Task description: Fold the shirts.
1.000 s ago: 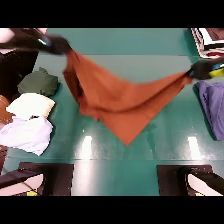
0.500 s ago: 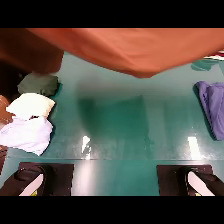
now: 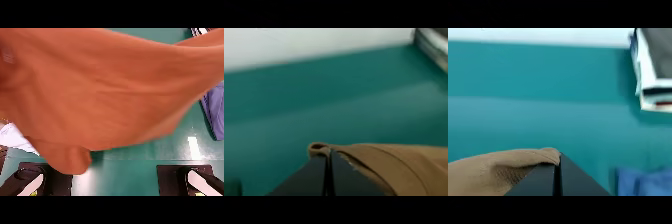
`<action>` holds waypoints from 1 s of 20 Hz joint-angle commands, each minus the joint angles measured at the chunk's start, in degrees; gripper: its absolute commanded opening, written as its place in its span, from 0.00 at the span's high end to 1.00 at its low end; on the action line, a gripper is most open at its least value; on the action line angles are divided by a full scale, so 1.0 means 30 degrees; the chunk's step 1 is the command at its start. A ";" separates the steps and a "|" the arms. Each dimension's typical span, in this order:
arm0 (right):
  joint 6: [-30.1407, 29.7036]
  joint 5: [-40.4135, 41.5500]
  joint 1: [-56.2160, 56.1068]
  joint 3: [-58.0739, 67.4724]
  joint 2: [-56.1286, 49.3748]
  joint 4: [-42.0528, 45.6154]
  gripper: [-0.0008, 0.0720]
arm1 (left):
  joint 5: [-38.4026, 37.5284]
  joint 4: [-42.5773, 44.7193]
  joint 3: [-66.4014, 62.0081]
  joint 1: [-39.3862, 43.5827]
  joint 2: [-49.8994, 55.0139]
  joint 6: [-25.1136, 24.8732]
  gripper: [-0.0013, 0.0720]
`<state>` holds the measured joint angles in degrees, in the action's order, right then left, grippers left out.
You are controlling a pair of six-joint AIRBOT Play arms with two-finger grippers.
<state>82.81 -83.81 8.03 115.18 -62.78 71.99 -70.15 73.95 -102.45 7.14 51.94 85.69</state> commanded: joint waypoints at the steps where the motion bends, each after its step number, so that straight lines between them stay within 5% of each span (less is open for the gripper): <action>1: -0.0044 -0.0590 -0.1129 -0.2135 -0.3045 -0.0066 0.97 | 0.0291 -0.0073 0.4539 -0.0015 0.2484 0.0328 0.95; 5: -0.0510 0.0335 -0.3351 -0.3672 -0.7927 -0.0066 0.97 | 0.4342 0.0015 0.8816 -0.0015 0.6513 0.0284 0.95; 9: -0.0481 0.1778 -0.3920 -0.3002 -1.1256 -0.0138 0.97 | 0.6914 0.0248 0.8568 -0.1013 1.0120 0.0568 0.95; 10: -0.0474 0.1581 -0.3920 -0.2397 -1.1788 -0.0175 0.90 | 0.6870 0.0080 0.8371 -0.1574 1.0520 0.0882 0.94; 11: -0.0481 0.1224 -0.3912 -0.1654 -1.2225 -0.0160 0.56 | 0.6754 -0.0233 0.8335 -0.2127 1.0579 0.0954 0.93; 12: -0.0481 0.0809 -0.3745 -0.0947 -1.2488 -0.0160 0.39 | 0.6186 -0.0947 0.8196 -0.2739 1.0557 0.0918 0.93; 17: -0.0503 -0.0576 -0.2455 -0.0546 -1.1417 -0.2798 0.39 | 0.1581 -0.2557 0.7781 -0.4750 0.9894 -0.0648 0.93; 20: -0.0495 0.0197 -0.1807 -0.2878 -0.9821 -0.3636 0.39 | 0.1756 -0.2827 0.7781 -0.4634 1.0025 -0.1086 0.93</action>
<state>81.34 -83.96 0.89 110.54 -95.35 64.60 -62.50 67.18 -78.96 -5.82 81.80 84.14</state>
